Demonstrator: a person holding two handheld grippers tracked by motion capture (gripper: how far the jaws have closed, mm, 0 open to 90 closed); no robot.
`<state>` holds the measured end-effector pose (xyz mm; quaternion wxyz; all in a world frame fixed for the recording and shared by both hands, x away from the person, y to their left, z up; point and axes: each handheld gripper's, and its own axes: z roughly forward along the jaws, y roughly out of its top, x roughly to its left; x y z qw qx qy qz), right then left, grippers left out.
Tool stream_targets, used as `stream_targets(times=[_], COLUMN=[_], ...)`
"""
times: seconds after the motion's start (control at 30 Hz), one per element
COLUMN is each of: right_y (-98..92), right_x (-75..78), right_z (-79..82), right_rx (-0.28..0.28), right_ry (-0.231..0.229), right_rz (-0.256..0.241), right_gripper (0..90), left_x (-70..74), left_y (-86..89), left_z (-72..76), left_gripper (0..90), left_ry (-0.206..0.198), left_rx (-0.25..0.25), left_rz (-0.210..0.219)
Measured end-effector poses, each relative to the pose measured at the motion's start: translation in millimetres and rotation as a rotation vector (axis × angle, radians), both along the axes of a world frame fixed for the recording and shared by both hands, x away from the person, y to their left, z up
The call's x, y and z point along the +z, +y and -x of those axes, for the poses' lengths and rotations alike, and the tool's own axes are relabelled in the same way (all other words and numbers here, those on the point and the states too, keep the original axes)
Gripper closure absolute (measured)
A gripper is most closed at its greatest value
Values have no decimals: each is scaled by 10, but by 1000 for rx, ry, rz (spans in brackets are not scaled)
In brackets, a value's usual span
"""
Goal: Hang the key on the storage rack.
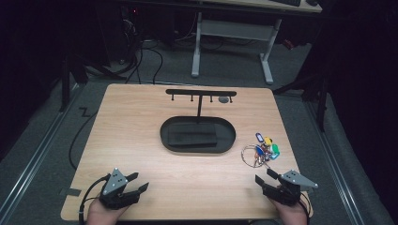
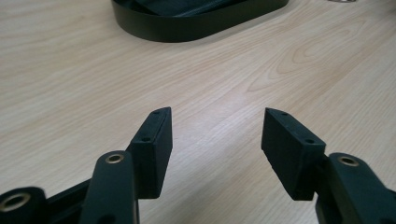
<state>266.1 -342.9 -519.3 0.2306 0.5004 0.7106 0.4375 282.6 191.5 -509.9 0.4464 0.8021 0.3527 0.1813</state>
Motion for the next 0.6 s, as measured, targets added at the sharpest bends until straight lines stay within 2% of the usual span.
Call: stream_targets(times=[0.27, 0.33, 0.37, 0.43, 0.53, 0.6], right_y=[167, 186, 217, 250, 325, 382], right_x=[23, 27, 36, 69, 164, 225], right_z=[-89, -92, -99, -114, -179, -240], right_rx=[7, 6, 8, 12, 42, 70], right_ry=[5, 6, 12, 39, 62, 101], right_rz=[51, 57, 64, 74, 127, 150], right_gripper=[376, 375, 375, 391, 394, 392], left_x=[-51, -53, -55, -51, -48, -51], left_y=[95, 105, 124, 146, 169, 187], left_z=[12, 10, 5, 10, 18, 13], left_gripper=[433, 432, 432, 430, 426, 426], left_ry=[-25, -25, -17, -13, -17, -12], left_rx=[2, 3, 2, 4, 2, 5], left_rz=[-67, -67, -53, -40, -43, -31])
